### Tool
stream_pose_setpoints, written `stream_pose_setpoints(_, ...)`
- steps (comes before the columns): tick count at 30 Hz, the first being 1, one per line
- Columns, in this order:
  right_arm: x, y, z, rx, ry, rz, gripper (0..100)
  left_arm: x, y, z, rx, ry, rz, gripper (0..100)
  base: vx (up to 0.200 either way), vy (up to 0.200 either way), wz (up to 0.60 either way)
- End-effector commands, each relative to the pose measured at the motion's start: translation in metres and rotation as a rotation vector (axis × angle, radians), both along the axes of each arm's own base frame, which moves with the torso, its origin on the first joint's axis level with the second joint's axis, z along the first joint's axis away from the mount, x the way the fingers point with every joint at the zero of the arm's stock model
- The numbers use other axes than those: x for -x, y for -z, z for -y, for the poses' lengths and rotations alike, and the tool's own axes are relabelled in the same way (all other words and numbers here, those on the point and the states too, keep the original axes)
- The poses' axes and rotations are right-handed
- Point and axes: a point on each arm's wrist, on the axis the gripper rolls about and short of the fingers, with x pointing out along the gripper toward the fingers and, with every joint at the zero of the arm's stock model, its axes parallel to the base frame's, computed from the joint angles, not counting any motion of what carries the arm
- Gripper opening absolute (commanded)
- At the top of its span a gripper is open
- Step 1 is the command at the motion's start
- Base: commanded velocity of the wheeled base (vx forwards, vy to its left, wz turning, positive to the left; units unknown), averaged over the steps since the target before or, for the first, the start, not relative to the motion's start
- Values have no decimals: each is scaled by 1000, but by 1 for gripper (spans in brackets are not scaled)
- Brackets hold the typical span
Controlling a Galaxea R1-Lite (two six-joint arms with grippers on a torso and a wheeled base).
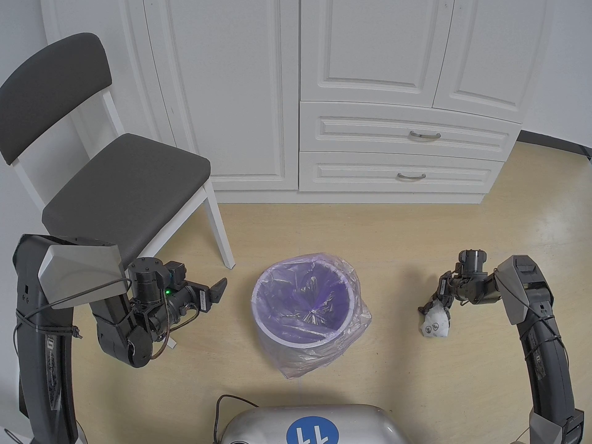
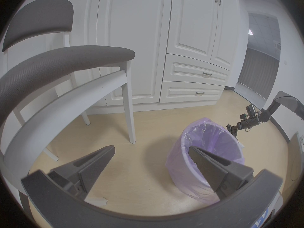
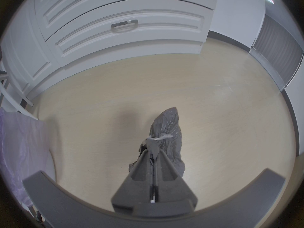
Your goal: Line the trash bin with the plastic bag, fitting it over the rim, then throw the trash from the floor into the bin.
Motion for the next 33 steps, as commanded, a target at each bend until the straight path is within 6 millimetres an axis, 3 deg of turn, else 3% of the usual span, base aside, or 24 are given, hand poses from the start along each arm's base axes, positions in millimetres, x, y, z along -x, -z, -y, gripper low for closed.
stream_pose_setpoints(1,-6,-26,-1,16,1,69,0,2,-6,0,2,0,9,100,0,0,0)
stream_pose_setpoints(6,6,-54,-3,4,-18,54,0,6,-11,-1,1,1,12,100,0,0,0)
stream_pose_setpoints(7,17,-72,-6,-14,-74,40,0,12,-13,1,0,10,0,100,0,0,0)
stream_pose_setpoints(10,28,-94,-8,-10,-128,57,0,16,-15,3,-1,19,-5,100,0,0,0)
stream_pose_setpoints(12,42,-121,-13,21,-171,106,0,19,-21,4,2,21,3,100,0,0,0)
stream_pose_setpoints(16,59,-156,-28,42,-207,165,0,23,-32,3,4,19,23,100,0,0,0)
stream_pose_setpoints(17,68,-176,-39,44,-231,197,0,29,-41,5,-1,24,34,100,0,0,0)
stream_pose_setpoints(22,101,-218,-64,58,-294,261,0,45,-63,9,2,50,47,100,0,0,0)
stream_pose_setpoints(29,140,-266,-91,80,-345,326,0,56,-81,4,-40,56,99,100,0,0,0)
stream_pose_setpoints(33,162,-284,-100,85,-366,353,0,61,-92,4,-35,61,130,100,0,0,0)
